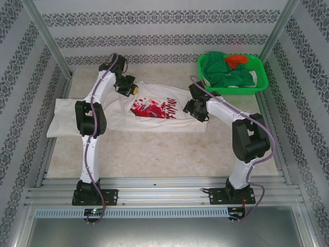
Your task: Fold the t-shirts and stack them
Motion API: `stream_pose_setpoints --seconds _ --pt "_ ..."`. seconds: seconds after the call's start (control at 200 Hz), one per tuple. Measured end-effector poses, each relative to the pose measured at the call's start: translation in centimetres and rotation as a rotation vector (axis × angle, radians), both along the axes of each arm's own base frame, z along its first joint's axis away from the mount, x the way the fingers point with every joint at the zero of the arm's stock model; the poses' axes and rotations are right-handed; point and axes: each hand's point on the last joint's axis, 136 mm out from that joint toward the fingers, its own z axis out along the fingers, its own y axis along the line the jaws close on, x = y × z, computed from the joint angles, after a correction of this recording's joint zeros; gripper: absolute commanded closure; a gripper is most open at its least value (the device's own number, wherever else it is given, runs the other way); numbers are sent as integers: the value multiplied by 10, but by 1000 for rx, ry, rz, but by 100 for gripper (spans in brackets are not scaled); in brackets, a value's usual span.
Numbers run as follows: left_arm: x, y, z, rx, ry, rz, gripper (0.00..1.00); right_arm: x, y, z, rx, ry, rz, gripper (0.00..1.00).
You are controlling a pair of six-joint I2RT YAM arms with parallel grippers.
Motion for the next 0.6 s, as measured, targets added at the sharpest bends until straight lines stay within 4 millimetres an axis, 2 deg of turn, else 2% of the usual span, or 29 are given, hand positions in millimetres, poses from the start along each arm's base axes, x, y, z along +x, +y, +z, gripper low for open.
stream_pose_setpoints --seconds 0.07,0.095,0.145,0.18,0.29,0.385,0.465,0.6 --pt "1 -12 3 -24 -15 -20 45 1 0 0 1 -3 0 35" --pt "1 -16 4 -31 -18 -29 36 1 1 1 2 -4 1 35" --pt "-1 -20 5 -39 -19 -42 22 2 1 2 3 -7 1 35" --pt "-1 -21 5 -38 -21 -50 18 3 1 3 4 -11 1 35" --pt "-2 -8 2 -1 -25 -62 14 7 4 7 8 -27 6 34" --pt "-11 20 -7 67 -11 -56 15 9 7 10 11 -38 17 34" --pt "-32 49 -17 116 25 -39 17 14 12 10 16 -43 37 34" --pt "-80 96 -39 176 99 13 22 33 27 4 34 -45 77 35"
